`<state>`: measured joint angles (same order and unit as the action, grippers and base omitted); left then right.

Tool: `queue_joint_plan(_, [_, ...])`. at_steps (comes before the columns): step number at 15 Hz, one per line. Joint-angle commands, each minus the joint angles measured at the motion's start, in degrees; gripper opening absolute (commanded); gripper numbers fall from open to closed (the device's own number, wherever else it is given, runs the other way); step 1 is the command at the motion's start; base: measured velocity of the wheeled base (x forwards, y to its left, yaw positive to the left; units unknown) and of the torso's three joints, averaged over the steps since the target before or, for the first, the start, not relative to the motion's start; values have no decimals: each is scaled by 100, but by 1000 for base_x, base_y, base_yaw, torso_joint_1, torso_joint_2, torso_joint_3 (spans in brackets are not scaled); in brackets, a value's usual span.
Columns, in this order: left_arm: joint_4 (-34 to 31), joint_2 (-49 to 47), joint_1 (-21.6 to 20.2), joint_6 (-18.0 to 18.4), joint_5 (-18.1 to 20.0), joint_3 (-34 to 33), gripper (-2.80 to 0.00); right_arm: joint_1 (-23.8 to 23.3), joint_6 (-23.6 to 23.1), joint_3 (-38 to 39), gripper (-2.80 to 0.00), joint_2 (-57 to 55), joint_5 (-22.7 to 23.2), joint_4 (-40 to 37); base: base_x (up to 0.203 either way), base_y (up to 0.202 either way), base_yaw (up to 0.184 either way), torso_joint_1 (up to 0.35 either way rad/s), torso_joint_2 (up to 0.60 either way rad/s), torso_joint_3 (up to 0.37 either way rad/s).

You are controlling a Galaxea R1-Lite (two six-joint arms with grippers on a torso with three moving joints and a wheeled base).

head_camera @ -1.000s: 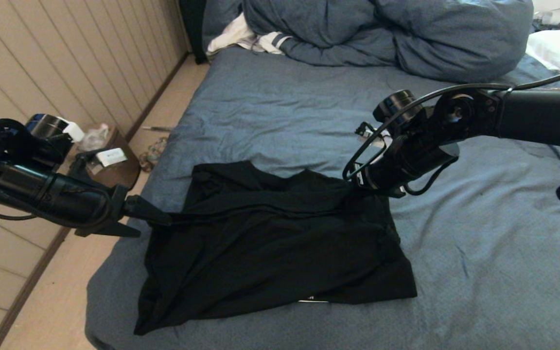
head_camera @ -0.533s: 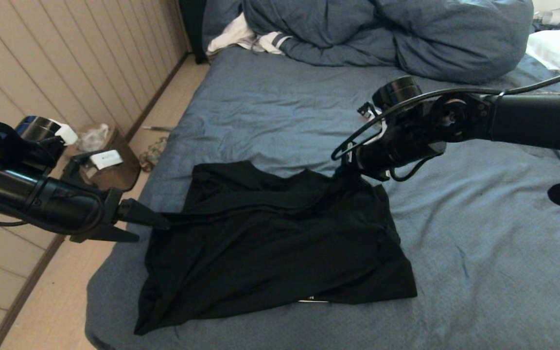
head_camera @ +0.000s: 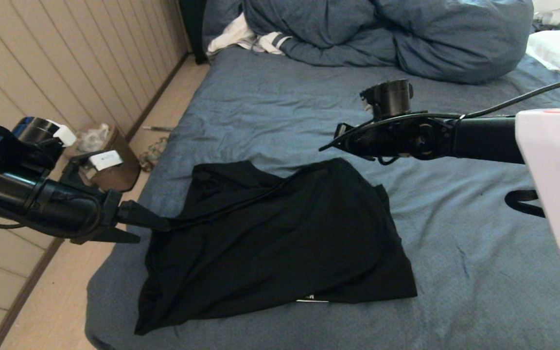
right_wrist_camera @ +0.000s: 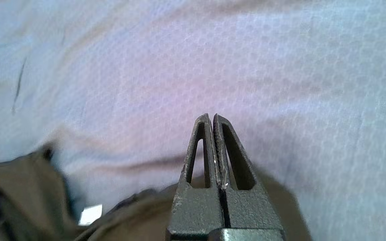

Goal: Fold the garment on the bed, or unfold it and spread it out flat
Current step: Fold the black T-shirt

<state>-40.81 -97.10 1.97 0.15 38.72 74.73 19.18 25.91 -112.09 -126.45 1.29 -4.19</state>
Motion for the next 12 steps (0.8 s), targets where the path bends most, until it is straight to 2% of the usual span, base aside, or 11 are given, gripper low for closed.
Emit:
queue_joint_plan(1, [-23,-10,31,3,22,-9,0,-36,-19,3,-280,-150,-6,151,0,0,0,0,0,0])
queue_joint_plan(6, [56,-54,163,-6,31,-55,0,-28,-130,81,-280,-2,-177,134,0,0,0,0,0,0])
queue_joint_plan(9, [365,-66,163,-307,-6,-57,0,-42,-209,287,-280,480,-205,8,0,0,0,0,0,0])
queue_joint_plan(10, [392,-61,159,-339,-13,-64,0,-63,-276,367,-280,644,-207,-191,0,0,0,0,0,0])
queue_joint_plan(12, [400,-121,117,-430,-29,-92,0,-133,-320,454,-280,1057,-207,-1220,0,0,0,0,0,0])
